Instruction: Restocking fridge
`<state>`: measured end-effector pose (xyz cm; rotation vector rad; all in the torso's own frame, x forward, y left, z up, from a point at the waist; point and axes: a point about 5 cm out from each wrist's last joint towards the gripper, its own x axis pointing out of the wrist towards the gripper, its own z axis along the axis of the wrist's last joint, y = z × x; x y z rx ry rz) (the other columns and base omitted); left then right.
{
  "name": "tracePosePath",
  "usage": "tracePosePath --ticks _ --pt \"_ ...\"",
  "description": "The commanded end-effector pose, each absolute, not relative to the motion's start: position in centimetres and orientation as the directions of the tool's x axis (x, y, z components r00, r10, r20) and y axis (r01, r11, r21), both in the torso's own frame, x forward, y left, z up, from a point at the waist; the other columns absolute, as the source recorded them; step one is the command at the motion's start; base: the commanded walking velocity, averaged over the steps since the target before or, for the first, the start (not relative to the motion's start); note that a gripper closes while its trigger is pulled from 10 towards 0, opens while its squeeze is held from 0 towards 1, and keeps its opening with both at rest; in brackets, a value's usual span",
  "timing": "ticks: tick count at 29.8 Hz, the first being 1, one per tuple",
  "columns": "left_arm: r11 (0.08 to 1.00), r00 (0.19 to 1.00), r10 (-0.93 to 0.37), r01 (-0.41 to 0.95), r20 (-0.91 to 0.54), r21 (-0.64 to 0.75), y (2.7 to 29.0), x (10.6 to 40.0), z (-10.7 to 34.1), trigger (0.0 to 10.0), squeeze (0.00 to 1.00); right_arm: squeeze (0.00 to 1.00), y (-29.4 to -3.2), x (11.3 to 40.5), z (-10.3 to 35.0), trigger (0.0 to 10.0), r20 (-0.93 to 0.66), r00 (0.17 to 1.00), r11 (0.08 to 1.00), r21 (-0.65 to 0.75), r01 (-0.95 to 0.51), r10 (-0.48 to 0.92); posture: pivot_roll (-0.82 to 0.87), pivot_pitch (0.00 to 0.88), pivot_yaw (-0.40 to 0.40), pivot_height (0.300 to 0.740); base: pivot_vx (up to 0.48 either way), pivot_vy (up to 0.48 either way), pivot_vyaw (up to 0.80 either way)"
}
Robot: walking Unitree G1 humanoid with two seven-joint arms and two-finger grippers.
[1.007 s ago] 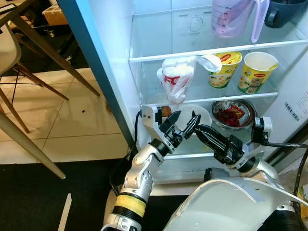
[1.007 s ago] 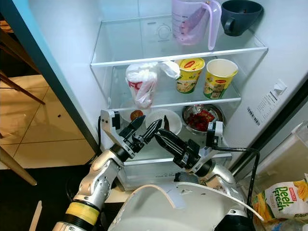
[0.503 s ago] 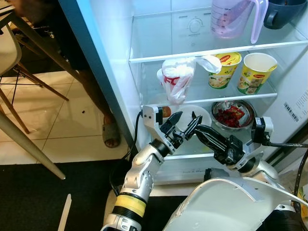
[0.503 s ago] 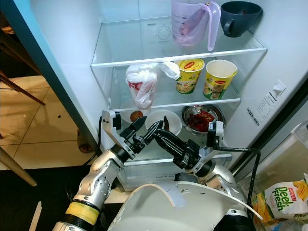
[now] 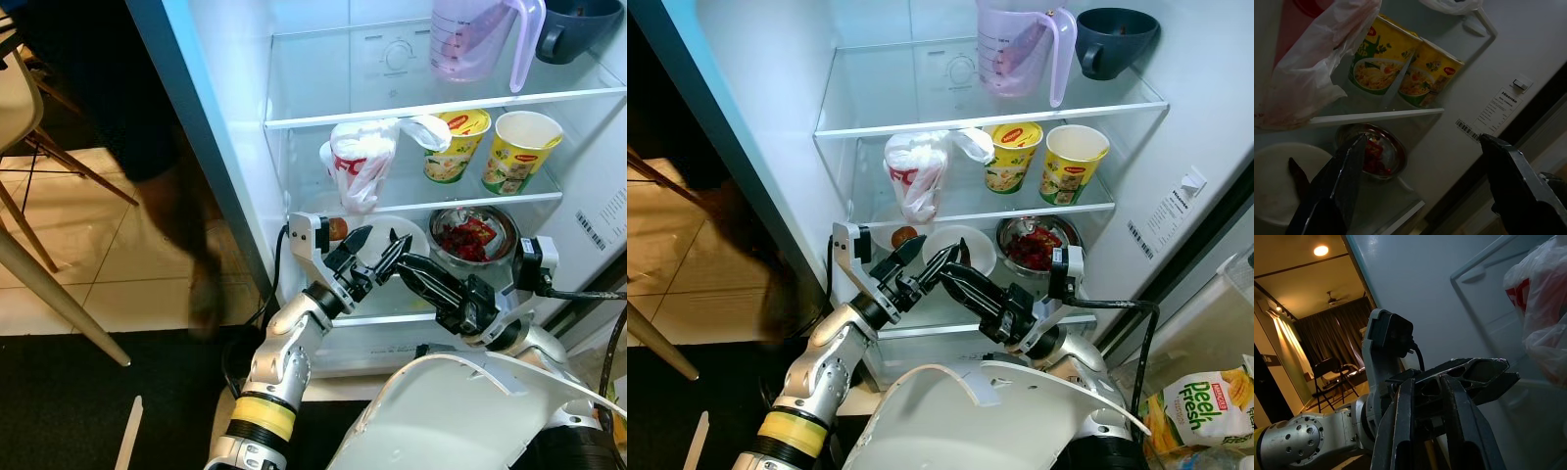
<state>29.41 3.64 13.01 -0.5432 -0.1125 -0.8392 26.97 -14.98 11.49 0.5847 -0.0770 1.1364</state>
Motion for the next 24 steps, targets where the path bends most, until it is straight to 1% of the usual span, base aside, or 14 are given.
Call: tracePosePath --ticks 1,24 --pt "0.478 0.648 -0.707 0.732 0.282 -0.485 2.49 26.57 10.64 10.0 0.0 0.0 -13.37 26.54 10.43 10.0 0.292 0.39 0.237 0.444 -0.864 0.873 -0.05 0.096 0.063 0.439 0.0 0.0 0.0" --pt "0.484 0.652 -0.704 0.73 0.28 -0.483 2.54 26.49 10.47 10.0 0.0 0.0 -13.41 26.62 10.45 10.0 0.287 0.368 0.218 0.443 -0.869 0.885 -0.05 0.077 0.047 0.439 0.0 0.0 0.0"
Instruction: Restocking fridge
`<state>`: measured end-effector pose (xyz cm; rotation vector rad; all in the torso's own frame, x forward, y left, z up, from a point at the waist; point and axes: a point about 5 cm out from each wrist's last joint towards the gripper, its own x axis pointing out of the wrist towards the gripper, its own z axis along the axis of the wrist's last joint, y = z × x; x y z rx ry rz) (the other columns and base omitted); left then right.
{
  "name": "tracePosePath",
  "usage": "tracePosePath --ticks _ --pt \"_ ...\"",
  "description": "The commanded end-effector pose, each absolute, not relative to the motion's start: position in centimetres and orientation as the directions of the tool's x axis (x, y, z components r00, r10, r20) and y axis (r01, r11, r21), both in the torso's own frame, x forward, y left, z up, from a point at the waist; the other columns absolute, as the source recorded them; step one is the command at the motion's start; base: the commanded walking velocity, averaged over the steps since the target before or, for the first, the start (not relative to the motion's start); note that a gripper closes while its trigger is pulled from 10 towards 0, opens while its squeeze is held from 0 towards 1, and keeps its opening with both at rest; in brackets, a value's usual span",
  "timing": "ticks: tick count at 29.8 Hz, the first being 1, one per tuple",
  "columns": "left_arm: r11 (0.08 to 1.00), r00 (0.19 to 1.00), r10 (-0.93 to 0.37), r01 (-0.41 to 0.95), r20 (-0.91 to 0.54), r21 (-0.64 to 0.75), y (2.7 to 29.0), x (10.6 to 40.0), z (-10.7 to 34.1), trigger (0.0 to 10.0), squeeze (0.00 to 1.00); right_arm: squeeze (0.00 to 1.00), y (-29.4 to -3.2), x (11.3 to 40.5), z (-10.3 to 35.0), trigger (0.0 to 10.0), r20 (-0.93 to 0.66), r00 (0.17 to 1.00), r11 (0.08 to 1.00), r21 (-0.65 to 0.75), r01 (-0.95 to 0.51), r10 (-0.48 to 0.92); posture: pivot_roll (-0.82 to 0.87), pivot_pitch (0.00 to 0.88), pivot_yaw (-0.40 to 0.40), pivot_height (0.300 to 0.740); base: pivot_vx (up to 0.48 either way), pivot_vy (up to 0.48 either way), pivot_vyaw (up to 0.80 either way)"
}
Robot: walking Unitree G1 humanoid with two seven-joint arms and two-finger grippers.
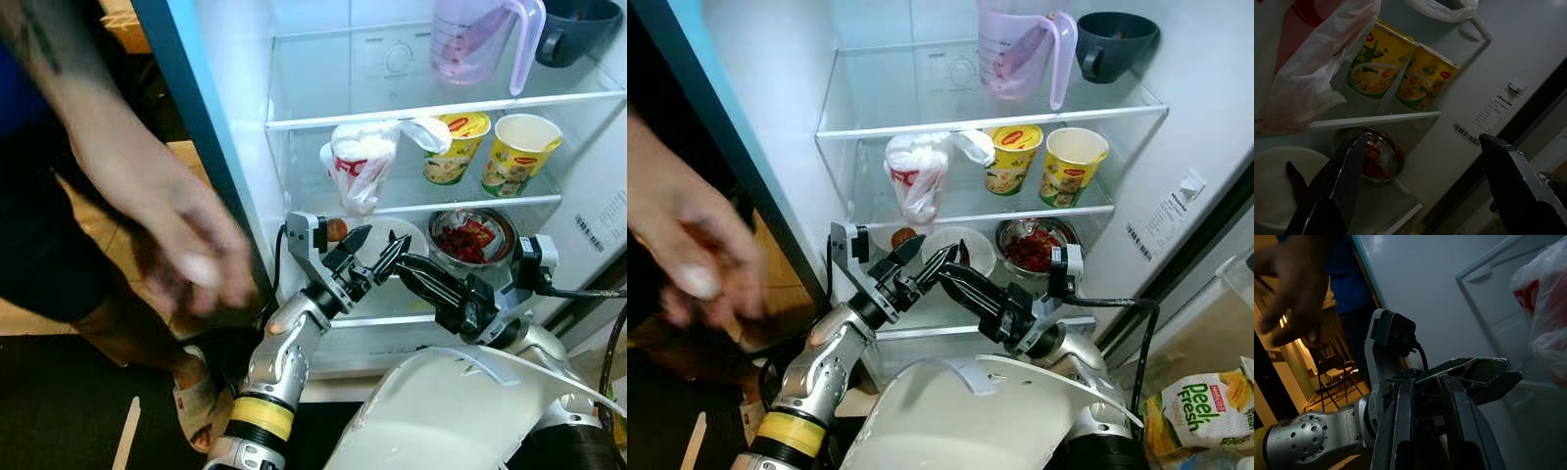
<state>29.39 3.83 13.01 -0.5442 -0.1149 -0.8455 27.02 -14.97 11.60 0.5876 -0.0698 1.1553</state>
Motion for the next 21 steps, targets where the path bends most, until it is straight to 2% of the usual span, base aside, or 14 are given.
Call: tracePosePath --ticks 1,21 --pt "0.484 0.652 -0.704 0.73 0.28 -0.483 2.54 26.49 10.47 10.0 0.0 0.0 -13.41 26.62 10.45 10.0 0.287 0.368 0.218 0.443 -0.869 0.885 -0.05 0.077 0.047 0.439 0.0 0.0 0.0" --pt "0.487 0.655 -0.699 0.729 0.285 -0.481 2.53 26.56 10.56 10.0 0.0 0.0 -13.4 26.62 10.51 10.0 0.286 0.359 0.208 0.446 -0.87 0.888 -0.05 0.082 0.044 0.439 0.0 0.0 0.0"
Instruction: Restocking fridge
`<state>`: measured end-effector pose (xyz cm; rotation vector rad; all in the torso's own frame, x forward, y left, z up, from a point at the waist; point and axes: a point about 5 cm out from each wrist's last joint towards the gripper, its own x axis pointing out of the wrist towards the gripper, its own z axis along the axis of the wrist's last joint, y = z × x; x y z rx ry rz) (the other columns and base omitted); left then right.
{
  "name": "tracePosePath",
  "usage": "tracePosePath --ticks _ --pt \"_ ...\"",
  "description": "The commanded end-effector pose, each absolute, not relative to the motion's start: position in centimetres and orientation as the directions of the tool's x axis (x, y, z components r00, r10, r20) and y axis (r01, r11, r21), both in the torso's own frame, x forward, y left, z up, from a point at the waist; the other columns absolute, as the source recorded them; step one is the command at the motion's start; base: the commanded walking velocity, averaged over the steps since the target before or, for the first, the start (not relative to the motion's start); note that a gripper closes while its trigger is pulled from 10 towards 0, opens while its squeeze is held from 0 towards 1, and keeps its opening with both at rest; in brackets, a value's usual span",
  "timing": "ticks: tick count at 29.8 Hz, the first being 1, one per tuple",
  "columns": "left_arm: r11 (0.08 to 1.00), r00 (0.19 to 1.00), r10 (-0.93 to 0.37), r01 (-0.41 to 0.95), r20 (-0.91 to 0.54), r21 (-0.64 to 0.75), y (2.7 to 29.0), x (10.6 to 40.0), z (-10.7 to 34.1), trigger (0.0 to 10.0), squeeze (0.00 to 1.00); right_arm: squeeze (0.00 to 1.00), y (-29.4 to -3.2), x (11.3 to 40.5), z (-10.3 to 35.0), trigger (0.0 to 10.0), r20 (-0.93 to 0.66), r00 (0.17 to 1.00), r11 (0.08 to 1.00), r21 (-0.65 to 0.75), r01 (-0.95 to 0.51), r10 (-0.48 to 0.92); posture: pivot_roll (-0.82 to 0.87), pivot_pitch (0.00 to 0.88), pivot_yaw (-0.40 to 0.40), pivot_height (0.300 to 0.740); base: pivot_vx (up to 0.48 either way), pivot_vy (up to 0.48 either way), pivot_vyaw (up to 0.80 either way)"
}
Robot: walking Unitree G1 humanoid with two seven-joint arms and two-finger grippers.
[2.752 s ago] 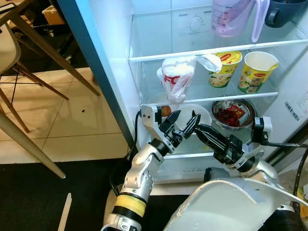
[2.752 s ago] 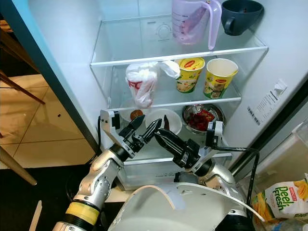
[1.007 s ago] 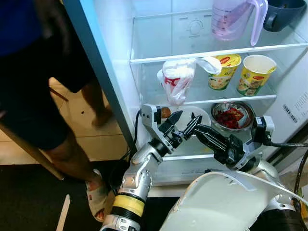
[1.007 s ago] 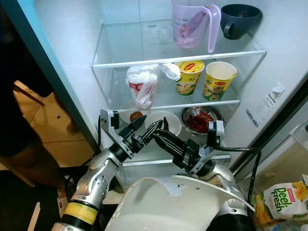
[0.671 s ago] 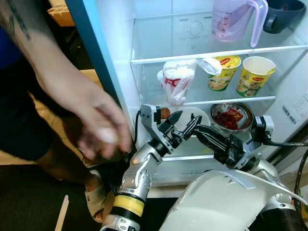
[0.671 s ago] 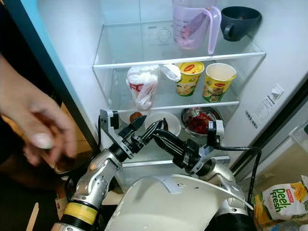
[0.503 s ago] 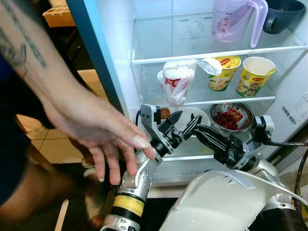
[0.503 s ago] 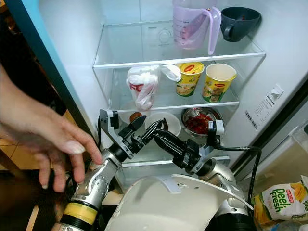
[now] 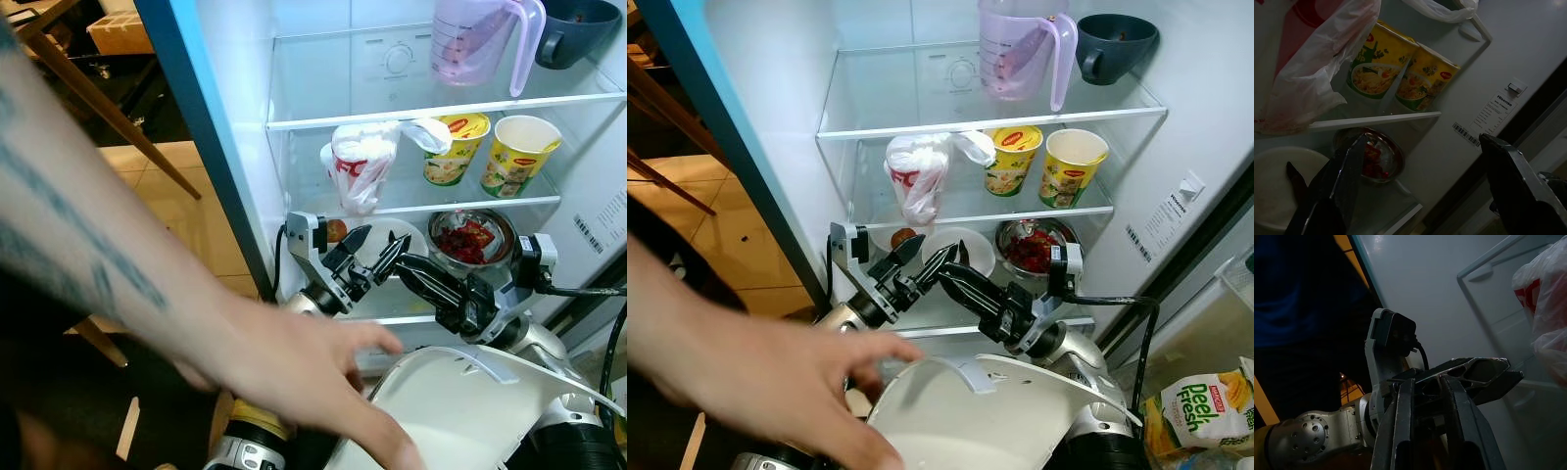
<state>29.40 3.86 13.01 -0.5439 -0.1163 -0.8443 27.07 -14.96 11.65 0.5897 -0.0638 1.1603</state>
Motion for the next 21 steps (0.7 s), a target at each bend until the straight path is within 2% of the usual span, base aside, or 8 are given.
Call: tracePosePath --ticks 1,21 --pt "0.488 0.655 -0.7 0.73 0.285 -0.479 2.52 26.57 10.56 10.0 0.0 0.0 -13.38 26.62 10.51 10.0 0.287 0.359 0.207 0.447 -0.87 0.888 -0.05 0.082 0.044 0.439 0.0 0.0 0.0" --pt "0.49 0.638 -0.723 0.743 0.263 -0.456 2.6 26.4 9.87 10.0 0.0 0.0 -13.75 26.77 9.93 10.0 0.253 0.379 0.237 0.455 -0.858 0.89 -0.05 0.063 0.034 0.439 0.0 0.0 0.0"
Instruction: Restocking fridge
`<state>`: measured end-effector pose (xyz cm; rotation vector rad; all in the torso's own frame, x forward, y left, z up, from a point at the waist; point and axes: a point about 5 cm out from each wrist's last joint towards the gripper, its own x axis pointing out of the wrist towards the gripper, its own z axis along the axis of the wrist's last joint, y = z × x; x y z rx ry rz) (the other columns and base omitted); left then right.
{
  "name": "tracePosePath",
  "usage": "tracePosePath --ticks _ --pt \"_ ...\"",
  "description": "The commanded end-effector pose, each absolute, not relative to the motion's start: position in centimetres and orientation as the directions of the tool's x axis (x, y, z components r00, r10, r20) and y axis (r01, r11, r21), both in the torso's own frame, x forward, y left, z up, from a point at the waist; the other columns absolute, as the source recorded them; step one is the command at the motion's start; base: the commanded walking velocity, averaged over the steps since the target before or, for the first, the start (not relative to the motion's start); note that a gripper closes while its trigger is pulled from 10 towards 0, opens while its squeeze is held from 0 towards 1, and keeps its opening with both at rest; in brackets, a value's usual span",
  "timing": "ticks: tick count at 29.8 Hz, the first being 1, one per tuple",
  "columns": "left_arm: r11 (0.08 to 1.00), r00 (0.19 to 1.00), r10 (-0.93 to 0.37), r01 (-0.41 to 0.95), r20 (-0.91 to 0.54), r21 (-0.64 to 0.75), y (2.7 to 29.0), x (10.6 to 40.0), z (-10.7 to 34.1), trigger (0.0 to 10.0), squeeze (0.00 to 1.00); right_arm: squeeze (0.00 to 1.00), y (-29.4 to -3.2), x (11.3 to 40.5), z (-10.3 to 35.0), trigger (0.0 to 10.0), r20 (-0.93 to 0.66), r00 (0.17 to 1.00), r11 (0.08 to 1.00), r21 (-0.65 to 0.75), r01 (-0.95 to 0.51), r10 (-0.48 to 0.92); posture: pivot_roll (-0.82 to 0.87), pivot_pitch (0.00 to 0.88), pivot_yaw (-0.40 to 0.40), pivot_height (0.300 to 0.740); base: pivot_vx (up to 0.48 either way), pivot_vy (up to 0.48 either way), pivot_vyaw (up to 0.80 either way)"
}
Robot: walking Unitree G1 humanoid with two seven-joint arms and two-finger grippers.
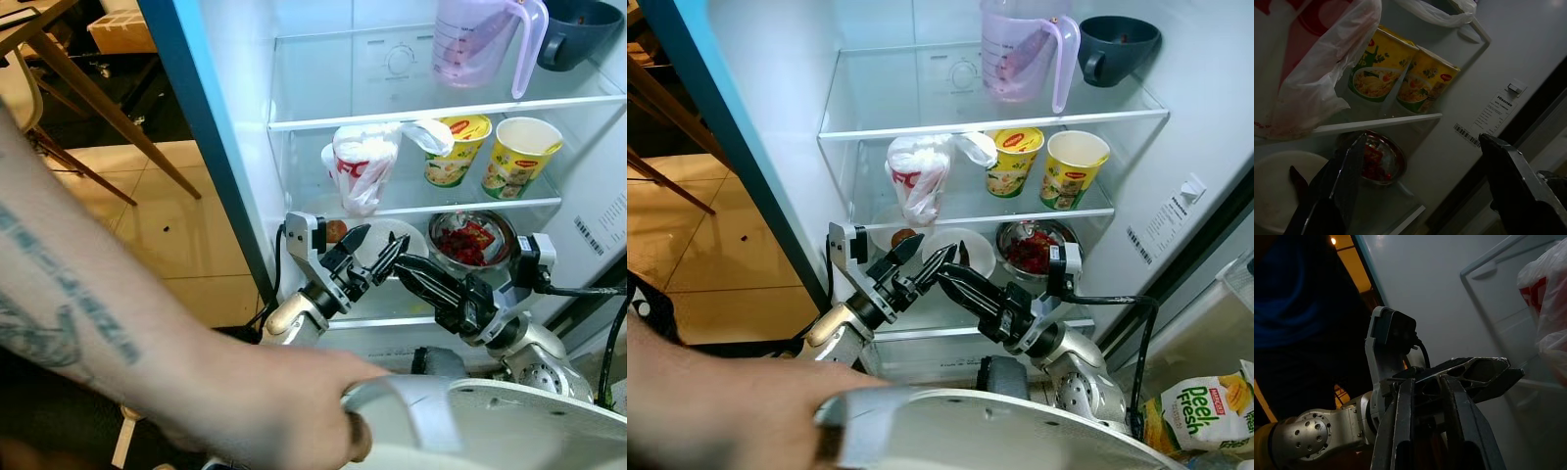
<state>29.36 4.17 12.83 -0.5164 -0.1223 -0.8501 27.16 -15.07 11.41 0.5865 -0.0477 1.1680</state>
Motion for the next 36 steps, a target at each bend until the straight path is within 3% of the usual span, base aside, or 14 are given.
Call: tracePosePath --ticks 1,36 --pt "0.49 0.639 -0.725 0.742 0.258 -0.458 2.7 26.3 9.7 10.0 0.0 0.0 -13.8 26.8 9.8 10.0 0.249 0.382 0.24 0.457 -0.857 0.89 -0.05 0.063 0.034 0.439 0.0 0.0 0.0" --pt "0.614 0.696 -0.717 0.664 0.052 -0.427 5.9 25.0 4.3 10.0 0.0 0.0 -14.0 26.7 8.5 10.0 0.206 0.413 0.278 0.476 -0.834 0.887 -0.04 0.071 0.032 0.439 0.0 0.0 0.0"
